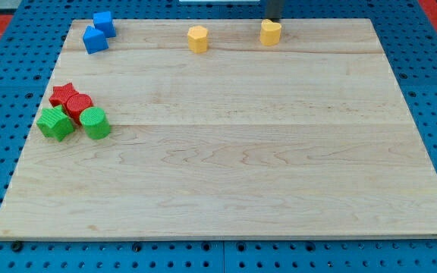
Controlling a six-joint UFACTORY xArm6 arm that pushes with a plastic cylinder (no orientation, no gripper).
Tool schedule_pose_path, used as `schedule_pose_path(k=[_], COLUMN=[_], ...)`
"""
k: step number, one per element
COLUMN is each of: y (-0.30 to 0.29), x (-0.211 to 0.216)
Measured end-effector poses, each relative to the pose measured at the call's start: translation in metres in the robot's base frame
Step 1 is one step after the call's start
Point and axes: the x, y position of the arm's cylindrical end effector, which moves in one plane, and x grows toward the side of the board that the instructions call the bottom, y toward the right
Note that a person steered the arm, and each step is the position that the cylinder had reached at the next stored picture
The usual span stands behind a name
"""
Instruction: Place yellow blocks and blue blocks at the top right side of the board
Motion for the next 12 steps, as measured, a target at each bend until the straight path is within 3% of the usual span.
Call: schedule_pose_path(k=[1,3,4,6,7,8,9,10,12], y=[-0.031,0.056,-0.007,-0.129,-0.113,-0.065,-0.142,-0.114,0.005], x=[0.004,0.025,0.000,0.013,0.045,0.048,0.048,0.085,0.093])
